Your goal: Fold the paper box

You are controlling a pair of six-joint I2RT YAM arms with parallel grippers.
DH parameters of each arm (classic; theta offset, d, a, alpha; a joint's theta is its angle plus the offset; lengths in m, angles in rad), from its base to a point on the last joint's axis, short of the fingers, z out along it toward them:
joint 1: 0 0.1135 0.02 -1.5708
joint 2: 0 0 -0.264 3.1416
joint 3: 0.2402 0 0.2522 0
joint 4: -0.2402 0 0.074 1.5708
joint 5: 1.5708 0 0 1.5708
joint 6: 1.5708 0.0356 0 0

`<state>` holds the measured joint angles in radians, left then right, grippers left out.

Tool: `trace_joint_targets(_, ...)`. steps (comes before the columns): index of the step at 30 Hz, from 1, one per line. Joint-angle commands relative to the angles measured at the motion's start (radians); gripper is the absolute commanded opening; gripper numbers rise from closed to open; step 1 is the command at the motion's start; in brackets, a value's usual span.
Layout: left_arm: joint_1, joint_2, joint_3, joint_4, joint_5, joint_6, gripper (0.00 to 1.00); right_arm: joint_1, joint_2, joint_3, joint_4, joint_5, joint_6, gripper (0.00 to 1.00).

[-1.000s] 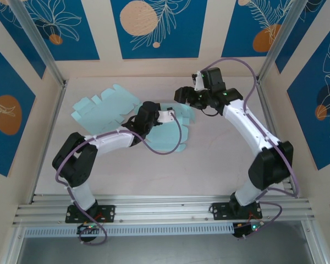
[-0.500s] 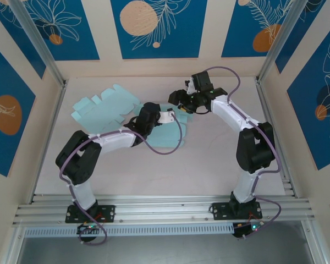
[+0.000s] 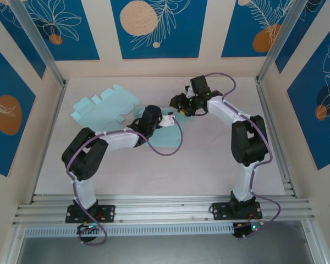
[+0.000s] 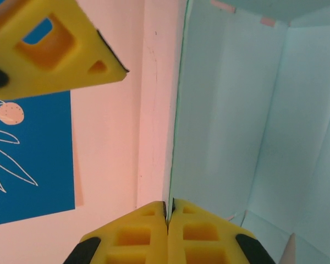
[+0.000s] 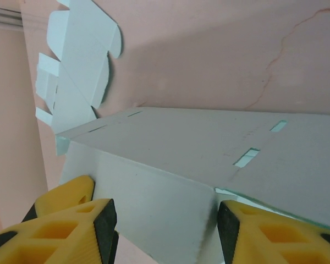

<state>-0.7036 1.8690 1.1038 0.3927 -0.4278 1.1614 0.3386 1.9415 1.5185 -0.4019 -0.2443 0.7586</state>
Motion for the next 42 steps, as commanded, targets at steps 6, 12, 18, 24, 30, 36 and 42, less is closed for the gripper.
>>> trace_joint_targets(6, -0.018, 0.045, 0.08, -0.061, -0.006, -0.013, 0.0, -0.022, -0.097, -0.069, 0.0, 0.002, -0.083, 0.56)
trace_joint_targets(12, -0.01, 0.073, 0.124, -0.105, -0.017, -0.019, 0.0, -0.067, -0.244, -0.197, 0.031, 0.024, -0.092, 0.59)
trace_joint_targets(18, -0.011, 0.081, 0.135, -0.116, -0.021, -0.021, 0.0, -0.073, -0.392, -0.363, 0.056, 0.107, -0.091, 0.58)
trace_joint_targets(24, -0.011, 0.079, 0.141, -0.133, -0.028, -0.02, 0.0, -0.058, -0.47, -0.582, 0.202, 0.167, -0.001, 0.37)
trace_joint_targets(30, -0.009, 0.09, 0.164, -0.166, -0.031, -0.029, 0.0, -0.042, -0.365, -0.597, 0.27, 0.168, 0.042, 0.29)
trace_joint_targets(36, -0.008, 0.098, 0.16, -0.164, -0.044, -0.029, 0.0, -0.015, -0.247, -0.537, 0.311, 0.171, 0.036, 0.29)
trace_joint_targets(42, -0.008, 0.099, 0.147, -0.154, -0.053, -0.031, 0.0, 0.002, -0.148, -0.463, 0.313, 0.195, 0.027, 0.3)
